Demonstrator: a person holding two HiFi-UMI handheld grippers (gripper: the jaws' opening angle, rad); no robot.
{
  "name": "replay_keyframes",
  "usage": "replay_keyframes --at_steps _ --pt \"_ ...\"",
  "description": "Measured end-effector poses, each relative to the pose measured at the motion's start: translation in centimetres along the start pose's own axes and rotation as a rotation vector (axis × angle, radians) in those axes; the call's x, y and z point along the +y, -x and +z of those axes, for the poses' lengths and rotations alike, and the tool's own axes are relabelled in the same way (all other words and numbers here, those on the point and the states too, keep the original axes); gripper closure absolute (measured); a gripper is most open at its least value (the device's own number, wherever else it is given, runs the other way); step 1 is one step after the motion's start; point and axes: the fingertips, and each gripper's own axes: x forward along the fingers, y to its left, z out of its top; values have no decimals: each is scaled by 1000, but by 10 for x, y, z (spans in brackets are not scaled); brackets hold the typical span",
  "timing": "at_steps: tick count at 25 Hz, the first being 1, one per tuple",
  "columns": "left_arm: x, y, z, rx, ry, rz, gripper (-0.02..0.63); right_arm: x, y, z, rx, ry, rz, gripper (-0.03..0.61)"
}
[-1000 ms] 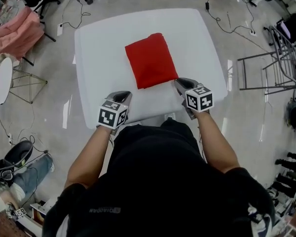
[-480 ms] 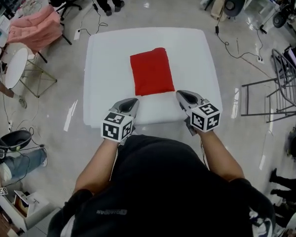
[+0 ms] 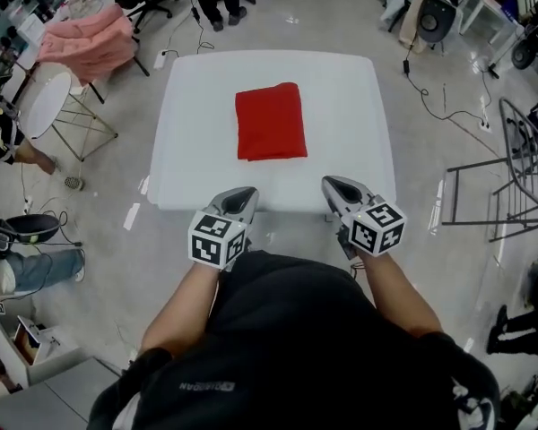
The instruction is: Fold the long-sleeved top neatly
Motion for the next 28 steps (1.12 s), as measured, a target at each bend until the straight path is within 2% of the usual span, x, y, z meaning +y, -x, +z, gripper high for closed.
replay_keyframes --at_steps 10,16,21,28 --pt "-1 27 -10 -21 37 95 601 11 31 -19 -6 23 -20 575" --pt "-12 32 -20 -5 13 103 601 12 37 -33 3 6 -30 575" --pt "-20 28 -32 13 24 106 601 14 40 -46 24 4 -18 575" --pt "-30 31 -31 21 3 97 601 2 51 -43 18 5 -50 575"
